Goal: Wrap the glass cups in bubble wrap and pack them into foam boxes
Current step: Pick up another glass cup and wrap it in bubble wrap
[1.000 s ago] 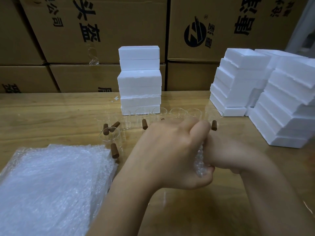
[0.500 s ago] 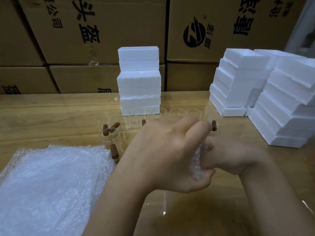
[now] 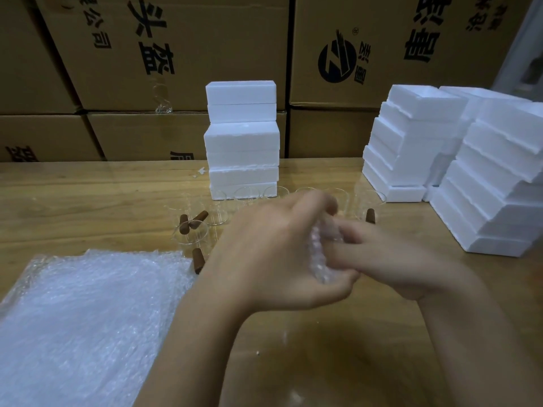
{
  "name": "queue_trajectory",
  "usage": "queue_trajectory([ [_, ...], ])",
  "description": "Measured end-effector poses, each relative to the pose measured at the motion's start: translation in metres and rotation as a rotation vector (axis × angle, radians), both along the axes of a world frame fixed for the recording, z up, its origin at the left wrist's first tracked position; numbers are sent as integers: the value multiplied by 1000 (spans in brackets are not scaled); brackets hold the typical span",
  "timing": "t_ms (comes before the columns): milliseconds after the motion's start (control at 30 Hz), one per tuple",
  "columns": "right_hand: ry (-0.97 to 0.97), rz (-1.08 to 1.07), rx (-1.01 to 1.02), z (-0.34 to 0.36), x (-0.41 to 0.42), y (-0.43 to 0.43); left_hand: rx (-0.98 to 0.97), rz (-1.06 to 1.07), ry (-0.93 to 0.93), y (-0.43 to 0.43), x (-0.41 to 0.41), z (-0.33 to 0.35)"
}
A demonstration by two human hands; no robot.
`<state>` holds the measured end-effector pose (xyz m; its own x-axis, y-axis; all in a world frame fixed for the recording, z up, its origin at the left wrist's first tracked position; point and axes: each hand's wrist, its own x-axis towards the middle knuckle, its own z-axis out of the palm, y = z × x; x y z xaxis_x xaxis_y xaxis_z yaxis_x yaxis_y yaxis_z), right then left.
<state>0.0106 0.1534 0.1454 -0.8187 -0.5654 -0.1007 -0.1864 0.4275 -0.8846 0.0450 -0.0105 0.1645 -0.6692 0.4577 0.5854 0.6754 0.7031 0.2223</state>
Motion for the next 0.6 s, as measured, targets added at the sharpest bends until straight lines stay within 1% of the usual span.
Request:
queue_trajectory([
  [33, 92, -46, -40, 3, 1, 3, 85, 21, -66, -4, -2, 1],
  [67, 193, -139, -119, 7, 3, 5, 174, 42, -142, -9, -4, 1],
  [100, 293, -246, -224, 10, 6, 7, 260, 65, -214, -13, -6, 0],
  [133, 397, -296, -318, 14, 8, 7, 337, 87, -272, -18, -8, 0],
  [167, 489, -272, -371, 17, 12, 4, 399, 100, -318, -21, -10, -2],
  [200, 557, -215, -380, 18, 16, 0, 443, 98, -361, -24, -11, -2],
  [267, 646, -103, -310, 16, 23, -10, 481, 69, -430, -24, -12, -2],
  [367, 829, -23, -145, 11, 24, -22, 519, -16, -504, -20, -12, -1],
  [467, 860, 43, -88, 9, 27, -30, 471, -94, -556, -17, -10, 1],
  [600, 902, 80, -49, 10, 29, -32, 388, -170, -573, -19, -7, 3],
])
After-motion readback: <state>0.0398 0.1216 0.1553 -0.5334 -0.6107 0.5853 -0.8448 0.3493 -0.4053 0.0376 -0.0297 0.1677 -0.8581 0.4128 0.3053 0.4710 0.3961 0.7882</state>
